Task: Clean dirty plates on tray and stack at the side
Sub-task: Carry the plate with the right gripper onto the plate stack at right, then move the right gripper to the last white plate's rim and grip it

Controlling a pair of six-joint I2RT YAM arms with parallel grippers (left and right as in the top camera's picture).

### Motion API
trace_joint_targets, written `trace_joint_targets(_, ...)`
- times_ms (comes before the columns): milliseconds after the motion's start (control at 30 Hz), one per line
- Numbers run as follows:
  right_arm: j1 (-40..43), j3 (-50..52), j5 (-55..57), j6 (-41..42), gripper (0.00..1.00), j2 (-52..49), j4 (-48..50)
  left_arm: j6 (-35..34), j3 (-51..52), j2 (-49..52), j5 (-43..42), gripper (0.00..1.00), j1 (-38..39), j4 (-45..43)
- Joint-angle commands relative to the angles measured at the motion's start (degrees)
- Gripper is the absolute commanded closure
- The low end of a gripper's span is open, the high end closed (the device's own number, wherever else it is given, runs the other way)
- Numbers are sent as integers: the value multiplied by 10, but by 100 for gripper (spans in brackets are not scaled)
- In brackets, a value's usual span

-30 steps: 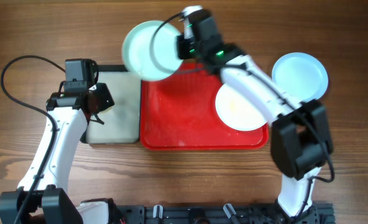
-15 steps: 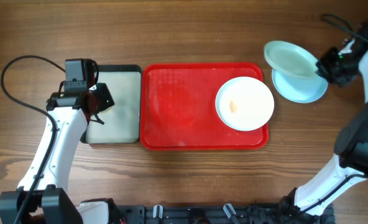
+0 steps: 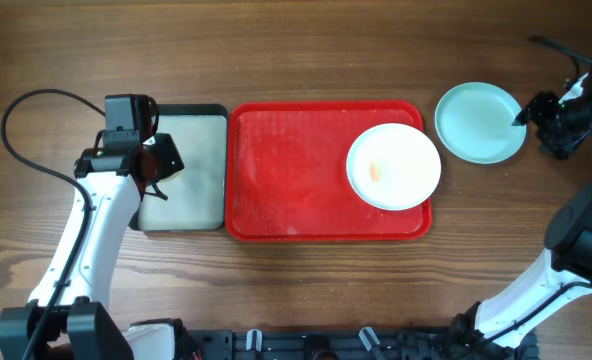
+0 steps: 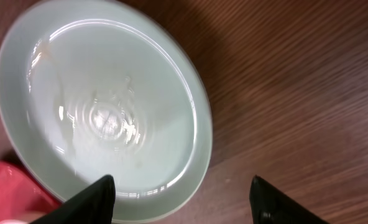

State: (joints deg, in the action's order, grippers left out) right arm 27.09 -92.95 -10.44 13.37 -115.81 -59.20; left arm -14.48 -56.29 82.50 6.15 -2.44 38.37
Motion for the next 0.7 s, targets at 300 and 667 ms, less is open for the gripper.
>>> trace_joint_targets(300, -186, -3, -9, -118, 41, 17, -97, -10, 2, 1, 5, 96, -3, -2)
trace_joint_targets(667, -271, 62, 96, -117, 63, 17, -79, -10, 2, 1, 5, 96, -3, -2)
